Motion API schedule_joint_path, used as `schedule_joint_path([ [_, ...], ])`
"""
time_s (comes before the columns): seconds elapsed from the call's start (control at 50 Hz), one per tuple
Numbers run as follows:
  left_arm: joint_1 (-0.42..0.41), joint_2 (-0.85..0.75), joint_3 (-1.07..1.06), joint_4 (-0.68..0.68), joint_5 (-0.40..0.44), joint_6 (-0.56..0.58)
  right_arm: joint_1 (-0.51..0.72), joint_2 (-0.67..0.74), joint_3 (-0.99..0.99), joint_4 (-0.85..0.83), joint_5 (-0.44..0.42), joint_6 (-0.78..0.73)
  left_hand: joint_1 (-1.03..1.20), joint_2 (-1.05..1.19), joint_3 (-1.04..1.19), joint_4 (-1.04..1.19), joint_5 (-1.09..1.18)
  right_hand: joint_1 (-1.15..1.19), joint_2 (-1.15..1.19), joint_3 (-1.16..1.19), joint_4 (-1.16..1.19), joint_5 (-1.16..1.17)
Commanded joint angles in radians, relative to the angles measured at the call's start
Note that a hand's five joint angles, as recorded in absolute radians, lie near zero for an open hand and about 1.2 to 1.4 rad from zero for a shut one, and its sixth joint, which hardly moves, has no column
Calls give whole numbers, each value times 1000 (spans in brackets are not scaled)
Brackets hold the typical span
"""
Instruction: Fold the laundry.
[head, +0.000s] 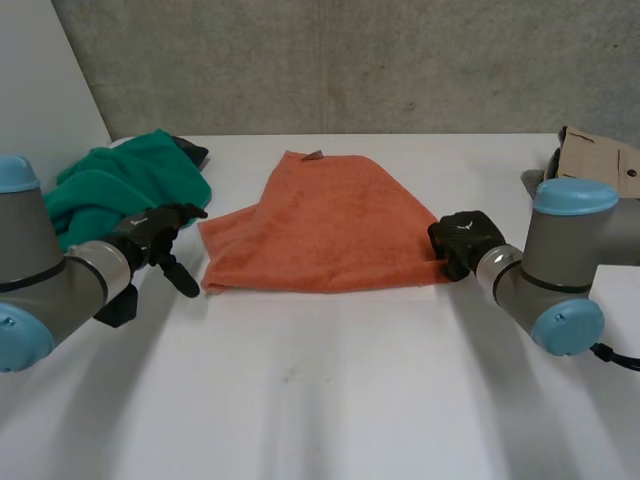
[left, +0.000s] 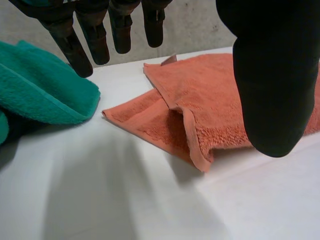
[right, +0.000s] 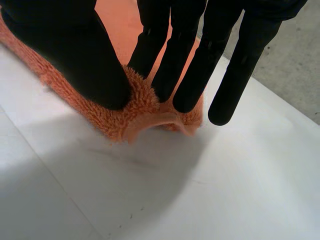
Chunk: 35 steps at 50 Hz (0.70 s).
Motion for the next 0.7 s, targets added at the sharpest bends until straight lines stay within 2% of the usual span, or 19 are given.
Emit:
schedule_joint_path([
  [0.02,-19,-52,37,-39,-7,59,7,-152,94,-6,-28,23,5,-7,-11,-1,-26,263,212,210,201,235],
  [0.2,-54,-138,126,-107,-13,73,30,-224,134,-12,-42,58,240,227,224,233,208,263,212,210,201,235],
  [0.42,-99,-218,230,-105,-116,78,39,-229,152,17,-42,54,422,410,406,416,391,263,212,210,201,235],
  [0.56,-119,-258,286,-92,-199,79,34,-288,206,45,-51,35,405,392,388,398,373,263,212,210,201,235],
  [0.7,-91,-217,254,-79,-208,78,36,-299,215,49,-59,0,217,204,201,210,185,263,212,210,201,235],
])
